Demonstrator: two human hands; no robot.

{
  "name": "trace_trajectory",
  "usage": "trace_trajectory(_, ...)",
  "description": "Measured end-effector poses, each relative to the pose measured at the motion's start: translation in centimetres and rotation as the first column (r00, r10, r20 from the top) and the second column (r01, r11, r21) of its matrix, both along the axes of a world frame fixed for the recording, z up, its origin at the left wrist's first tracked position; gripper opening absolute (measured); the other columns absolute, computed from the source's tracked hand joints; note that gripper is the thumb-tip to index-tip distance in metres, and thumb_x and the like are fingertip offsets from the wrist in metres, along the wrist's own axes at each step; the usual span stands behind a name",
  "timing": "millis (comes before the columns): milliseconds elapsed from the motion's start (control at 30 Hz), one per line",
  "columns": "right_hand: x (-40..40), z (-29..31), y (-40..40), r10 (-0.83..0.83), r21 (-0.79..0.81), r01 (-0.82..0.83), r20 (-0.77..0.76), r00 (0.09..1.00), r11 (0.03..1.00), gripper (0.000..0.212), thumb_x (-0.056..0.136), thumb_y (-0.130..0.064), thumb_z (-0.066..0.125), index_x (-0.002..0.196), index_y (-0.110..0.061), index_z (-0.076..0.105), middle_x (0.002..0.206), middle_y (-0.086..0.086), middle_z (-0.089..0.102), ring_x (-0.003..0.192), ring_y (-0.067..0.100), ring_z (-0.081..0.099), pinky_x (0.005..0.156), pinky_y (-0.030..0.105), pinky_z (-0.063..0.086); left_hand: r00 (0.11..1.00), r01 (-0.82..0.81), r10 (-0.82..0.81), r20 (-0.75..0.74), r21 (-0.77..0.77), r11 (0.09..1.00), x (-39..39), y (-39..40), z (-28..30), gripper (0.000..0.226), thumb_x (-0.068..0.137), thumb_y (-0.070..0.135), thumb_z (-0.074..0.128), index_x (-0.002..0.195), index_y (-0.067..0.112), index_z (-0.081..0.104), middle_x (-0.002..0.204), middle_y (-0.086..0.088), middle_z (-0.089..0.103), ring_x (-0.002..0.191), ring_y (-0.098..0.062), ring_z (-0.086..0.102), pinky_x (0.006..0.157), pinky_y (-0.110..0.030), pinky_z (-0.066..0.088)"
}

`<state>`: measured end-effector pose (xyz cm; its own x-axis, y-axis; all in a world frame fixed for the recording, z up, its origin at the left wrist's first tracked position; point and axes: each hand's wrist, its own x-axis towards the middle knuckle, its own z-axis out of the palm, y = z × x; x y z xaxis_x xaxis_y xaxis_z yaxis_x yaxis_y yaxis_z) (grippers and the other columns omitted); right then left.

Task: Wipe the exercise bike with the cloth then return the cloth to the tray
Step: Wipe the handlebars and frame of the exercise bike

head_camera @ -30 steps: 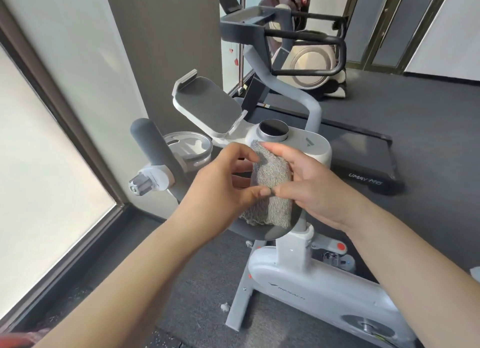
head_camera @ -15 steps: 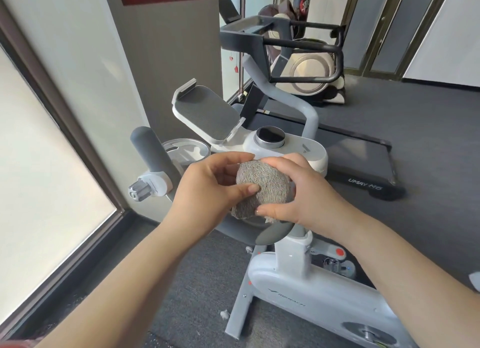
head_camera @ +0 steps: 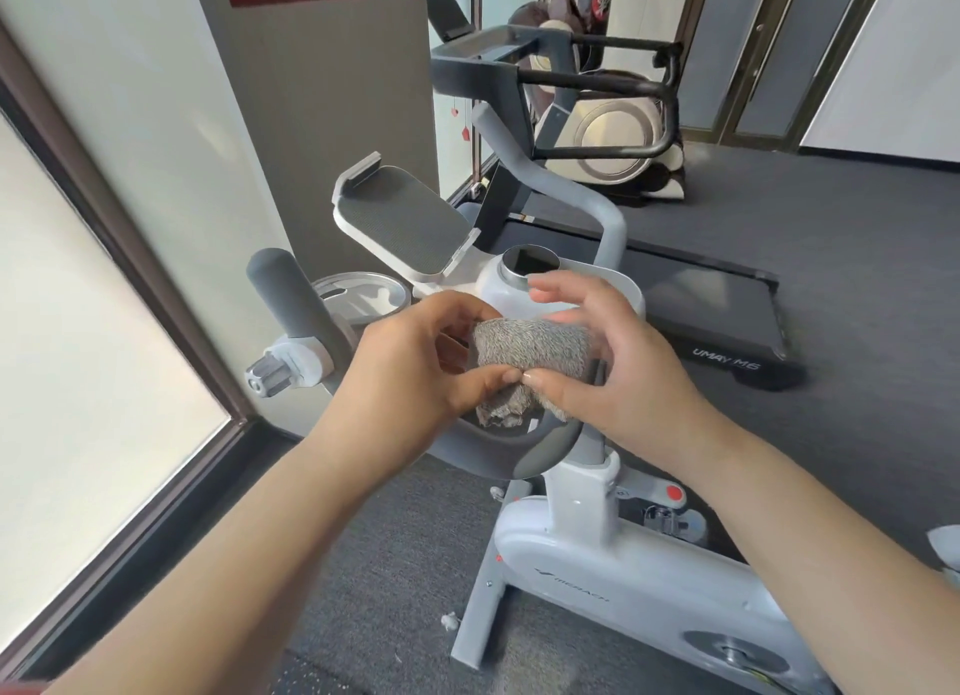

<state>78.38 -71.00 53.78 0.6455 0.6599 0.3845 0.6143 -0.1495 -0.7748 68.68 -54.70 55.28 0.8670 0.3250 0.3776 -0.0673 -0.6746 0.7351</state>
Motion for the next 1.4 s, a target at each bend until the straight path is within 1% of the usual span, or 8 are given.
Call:
trace_trajectory(133, -0.3, 1.1, 0.1, 0.078, -0.126, -0.061, 0.141, 0.987, 0.990, 0.074, 0.067, -0.022, 0.084, 0.132, -0.036, 0.050, 0.128, -0.016, 0.052, 0.120, -0.006, 0.047, 0.101, 0.009, 0.032, 1.000, -0.014, 0.013, -0.019, -0.072, 0.997, 0.2, -0.6, -0.1, 0.043, 0.062, 0.027, 0.088, 0.092, 0.026, 0.058, 0.077, 0.003, 0.066, 0.067, -0.012, 0.062, 0.066, -0.023, 0.052)
trace_trajectory(300, -0.4, 0.3, 0.0, -0.073, -0.104, 0.075, 0.029, 0.997, 0.992, 0.062, 0.068, -0.022, 0.083, 0.119, -0.041, 0.052, 0.104, -0.024, 0.056, 0.103, -0.012, 0.050, 0.086, 0.003, 0.034, 0.999, -0.028, 0.040, 0.033, -0.308, 0.951, -0.4, -0.5, 0.6, 0.032, 0.072, 0.024, 0.080, 0.090, 0.021, 0.054, 0.078, 0.002, 0.074, 0.071, -0.013, 0.070, 0.068, -0.029, 0.055)
trace_trajectory(500, 1.6, -0.1, -2.2, -0.209, -0.260, 0.228, 0.097, 0.973, 0.938, 0.048, 0.070, -0.022, 0.081, 0.103, -0.037, 0.051, 0.099, -0.017, 0.053, 0.085, 0.003, 0.051, 0.075, 0.002, 0.035, 0.919, -0.334, 0.343, 0.194, -0.077, 0.939, -3.0, 2.9, 2.5, 0.020, 0.082, 0.029, 0.072, 0.096, 0.022, 0.059, 0.081, 0.020, 0.067, 0.076, 0.009, 0.064, 0.069, -0.008, 0.048)
trace_trajectory(700, 3.8, -1.7, -1.9, -0.138, -0.361, 0.228, 0.258, 0.956, 0.904, 0.048, 0.074, 0.000, 0.071, 0.109, -0.032, 0.068, 0.109, -0.011, 0.052, 0.103, 0.008, 0.051, 0.087, 0.008, 0.031, 0.864, -0.488, 0.445, 0.236, 0.175, 0.855, -3.5, 4.7, 0.9, 0.016, 0.087, 0.030, 0.063, 0.102, 0.024, 0.060, 0.098, 0.014, 0.060, 0.107, -0.017, 0.055, 0.091, -0.034, 0.045)
trace_trajectory(867, 3.9, -3.5, -1.9, -0.115, -0.365, 0.211, 0.267, 0.957, 0.907, 0.047, 0.077, -0.012, 0.074, 0.116, -0.037, 0.064, 0.110, -0.012, 0.050, 0.101, 0.003, 0.048, 0.085, 0.009, 0.030, 0.846, -0.528, 0.475, 0.244, 0.255, 0.810, -3.2, 5.0, 0.0, 0.018, 0.087, 0.026, 0.064, 0.103, 0.018, 0.063, 0.108, 0.014, 0.053, 0.116, -0.020, 0.043, 0.093, -0.004, 0.022)
trace_trajectory(1033, 2.8, -4.8, -1.7, -0.182, -0.184, 0.219, 0.197, 0.963, 0.958, 0.023, 0.072, -0.027, 0.079, 0.093, -0.029, 0.072, 0.105, -0.010, 0.057, 0.098, 0.001, 0.053, 0.091, 0.005, 0.033, 0.872, -0.487, 0.425, 0.245, 0.328, 0.810, -2.7, 4.9, -0.8, 0.021, 0.086, 0.029, 0.065, 0.102, 0.015, 0.064, 0.119, 0.002, 0.060, 0.120, -0.023, 0.040, 0.101, -0.044, 0.037)
trace_trajectory(1233, 4.0, -4.1, -1.5, -0.290, -0.028, 0.298, 0.154, 0.944, 0.954, 0.019, 0.071, -0.031, 0.080, 0.086, -0.024, 0.071, 0.096, -0.008, 0.058, 0.092, -0.002, 0.055, 0.089, 0.010, 0.038, 0.887, -0.460, 0.395, 0.241, 0.377, 0.804, -2.7, 4.6, -1.1, 0.019, 0.087, 0.026, 0.065, 0.100, 0.013, 0.064, 0.119, 0.000, 0.062, 0.121, -0.028, 0.042, 0.105, -0.019, 0.020)
trace_trajectory(1400, 4.2, -5.3, -0.1, -0.353, -0.088, 0.377, 0.210, 0.912, 0.922, 0.020, 0.071, -0.028, 0.074, 0.085, -0.017, 0.064, 0.093, -0.003, 0.058, 0.086, 0.014, 0.055, 0.080, 0.034, 0.045, 0.891, -0.452, 0.396, 0.220, 0.363, 0.815, -3.1, 4.7, -1.3, 0.020, 0.088, 0.032, 0.061, 0.102, 0.017, 0.060, 0.128, -0.002, 0.055, 0.127, -0.032, 0.039, 0.103, -0.051, 0.035)
